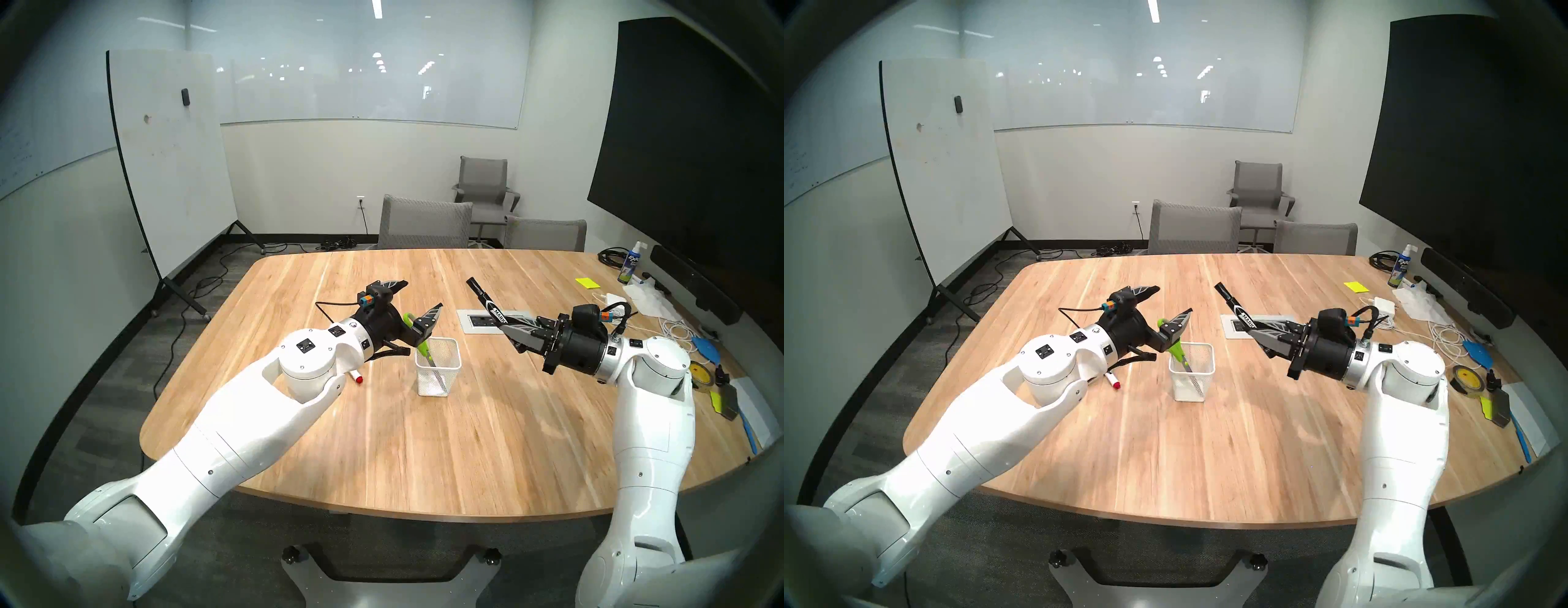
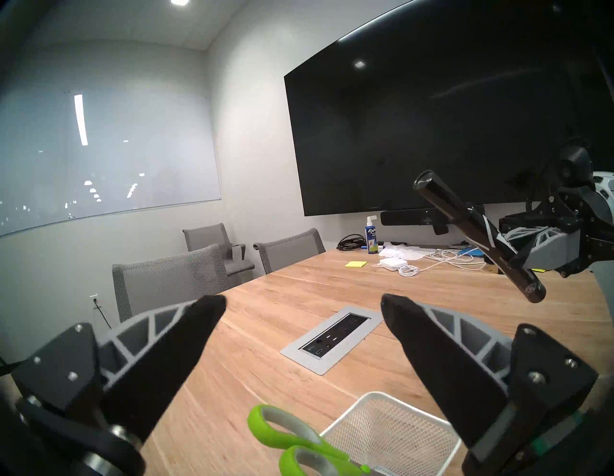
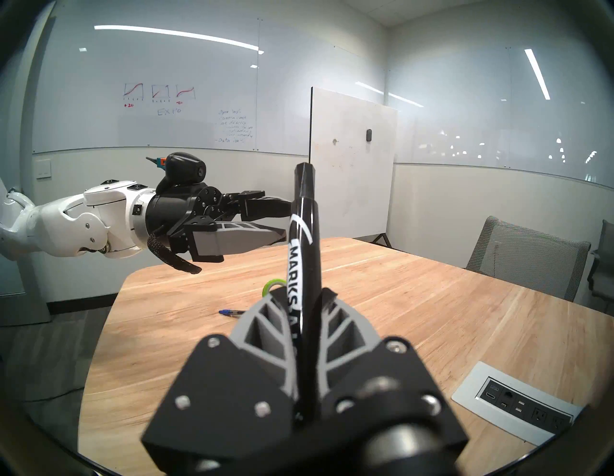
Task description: Place the pen, the marker, and the scissors into the pen holder
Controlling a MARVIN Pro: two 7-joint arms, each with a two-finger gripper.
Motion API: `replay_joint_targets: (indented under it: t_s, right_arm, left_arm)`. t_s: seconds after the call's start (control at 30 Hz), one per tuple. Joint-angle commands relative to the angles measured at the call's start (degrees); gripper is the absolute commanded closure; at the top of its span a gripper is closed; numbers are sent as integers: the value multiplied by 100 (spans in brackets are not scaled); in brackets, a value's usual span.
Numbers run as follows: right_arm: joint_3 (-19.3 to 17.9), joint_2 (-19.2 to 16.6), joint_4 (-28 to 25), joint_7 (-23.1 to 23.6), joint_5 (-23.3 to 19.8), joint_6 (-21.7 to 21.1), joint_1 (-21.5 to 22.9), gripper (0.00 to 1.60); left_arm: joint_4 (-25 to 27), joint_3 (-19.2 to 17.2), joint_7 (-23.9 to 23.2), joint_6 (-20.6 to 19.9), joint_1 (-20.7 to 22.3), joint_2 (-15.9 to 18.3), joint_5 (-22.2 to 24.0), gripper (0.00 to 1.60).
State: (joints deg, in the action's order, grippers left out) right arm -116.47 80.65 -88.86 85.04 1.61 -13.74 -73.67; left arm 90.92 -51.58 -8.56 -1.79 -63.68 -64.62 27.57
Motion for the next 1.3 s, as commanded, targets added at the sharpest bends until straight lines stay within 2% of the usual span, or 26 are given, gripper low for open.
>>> replay_joint_targets:
  t_s: [0.0,0.63,1.27]
  right_arm:
    - [15,2,-105,-4,-49,-14,87,160]
    - [13,5,-104,-4,-45,-13,88,160]
    - [11,7,-105,-4,-42,-14,89,160]
  left_arm:
    - [-78,58,-13,-23,277,-249,-40,0]
    - [-481,238,-17,-38,623,-569,-69,0]
    - [-619,295,-38,-97,844,-768,-105,0]
